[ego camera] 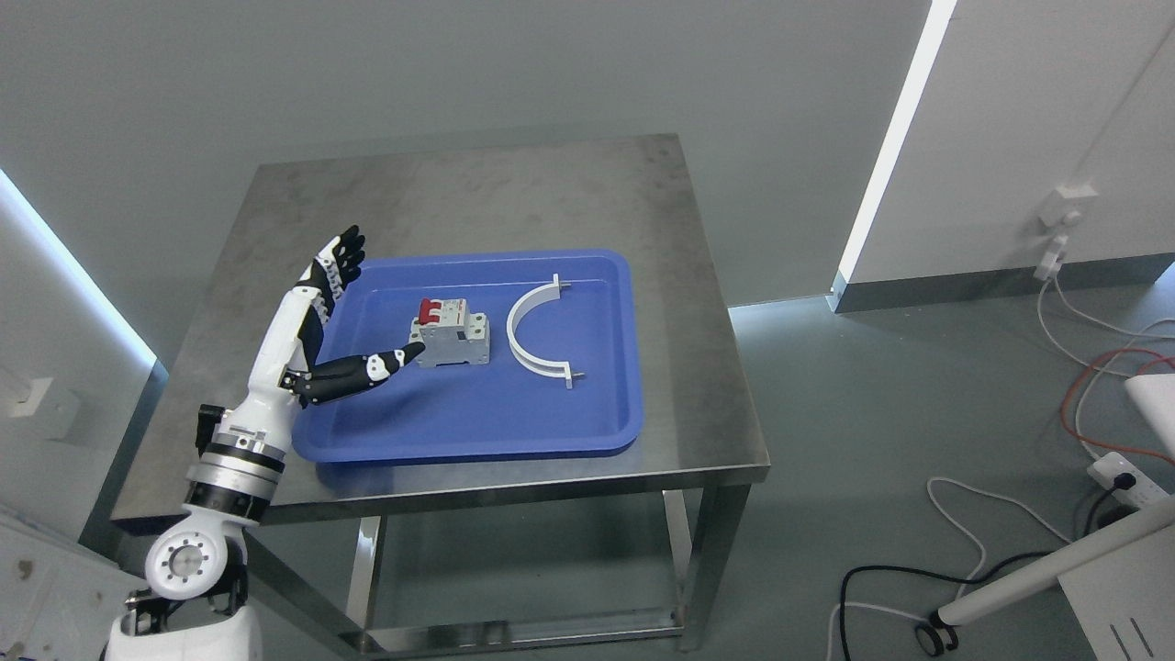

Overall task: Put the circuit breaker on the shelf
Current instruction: 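Reach the left hand to the grey circuit breaker and grasp it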

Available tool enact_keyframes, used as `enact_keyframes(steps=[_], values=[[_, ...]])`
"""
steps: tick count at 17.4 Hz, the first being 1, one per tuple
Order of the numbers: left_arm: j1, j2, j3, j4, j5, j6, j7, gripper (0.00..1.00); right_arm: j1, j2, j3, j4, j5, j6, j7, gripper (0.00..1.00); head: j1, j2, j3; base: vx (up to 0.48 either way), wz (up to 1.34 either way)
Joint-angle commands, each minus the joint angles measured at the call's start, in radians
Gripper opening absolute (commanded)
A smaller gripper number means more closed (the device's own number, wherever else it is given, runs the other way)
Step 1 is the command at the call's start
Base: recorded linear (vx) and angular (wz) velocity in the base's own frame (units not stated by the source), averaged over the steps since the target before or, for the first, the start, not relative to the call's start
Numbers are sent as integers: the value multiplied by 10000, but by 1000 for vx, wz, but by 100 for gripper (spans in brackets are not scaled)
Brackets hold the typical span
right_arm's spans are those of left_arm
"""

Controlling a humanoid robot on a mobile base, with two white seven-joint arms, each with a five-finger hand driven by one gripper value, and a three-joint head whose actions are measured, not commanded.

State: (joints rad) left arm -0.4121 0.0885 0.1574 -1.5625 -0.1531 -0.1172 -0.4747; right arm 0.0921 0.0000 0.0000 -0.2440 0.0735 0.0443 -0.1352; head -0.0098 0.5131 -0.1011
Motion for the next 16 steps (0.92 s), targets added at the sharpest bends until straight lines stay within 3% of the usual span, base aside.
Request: enact_keyframes(steps=[1, 4, 10, 12, 13, 16], values=[[-924, 1523, -2216, 55, -1855, 1306, -927, 97, 0, -175, 199, 0, 1, 340, -13, 100, 0, 0, 0, 12, 0], [-1263, 1493, -2464, 132, -2640, 2566, -1159, 95, 0, -175, 199, 0, 1, 355, 2, 100, 0, 0, 0, 6, -14], [-1218, 1615, -2388, 361, -3055, 2538, -1573, 68, 0, -175, 199, 0, 1, 355, 2, 100, 0, 0, 0, 8, -11], [-1217, 1616, -2357, 408, -3055, 2507, -1573, 64, 0, -175, 199, 0, 1, 340, -13, 100, 0, 0, 0, 0, 15], [-1217, 1600, -2326, 438, -3055, 2492, -1573, 59, 0, -175, 199, 0, 1, 355, 2, 100, 0, 0, 0, 0, 0], [-1218, 1508, -1807, 714, -3055, 1530, -1496, 26, 0, -175, 199, 0, -14, 355, 2, 100, 0, 0, 0, 0, 0]])
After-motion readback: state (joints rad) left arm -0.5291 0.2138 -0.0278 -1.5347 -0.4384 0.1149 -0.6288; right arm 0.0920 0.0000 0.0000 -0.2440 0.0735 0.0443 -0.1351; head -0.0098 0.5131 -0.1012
